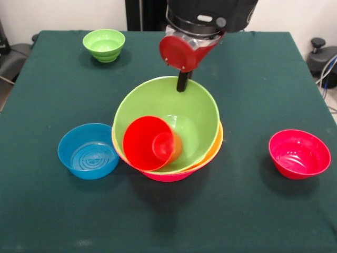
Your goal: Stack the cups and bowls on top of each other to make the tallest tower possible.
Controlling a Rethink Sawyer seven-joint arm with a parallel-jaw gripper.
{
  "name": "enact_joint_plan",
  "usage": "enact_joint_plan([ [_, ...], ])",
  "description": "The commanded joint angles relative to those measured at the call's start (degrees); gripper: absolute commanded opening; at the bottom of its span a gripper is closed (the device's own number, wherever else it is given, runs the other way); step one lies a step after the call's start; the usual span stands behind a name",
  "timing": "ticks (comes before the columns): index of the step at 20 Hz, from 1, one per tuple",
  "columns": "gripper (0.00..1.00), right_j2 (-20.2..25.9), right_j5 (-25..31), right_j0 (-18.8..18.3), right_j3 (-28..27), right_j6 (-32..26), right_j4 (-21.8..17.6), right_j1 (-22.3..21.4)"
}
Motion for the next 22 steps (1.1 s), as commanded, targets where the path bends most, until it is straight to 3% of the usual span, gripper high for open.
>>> enact_joint_plan([
  [1, 0.0, 7.81, -0.43, 0.91, 4.2, 7.86, 0.34, -1.19],
  [6, 0.0, 8.06, -2.17, 0.86, 5.04, 6.48, -0.03, -1.36],
  [18, 0.0, 12.65, -9.07, -3.6, 10.49, -8.81, -4.26, -3.86],
  [22, 0.0, 14.51, -11.83, -4.04, 11.44, -9.27, -5.42, -3.76],
])
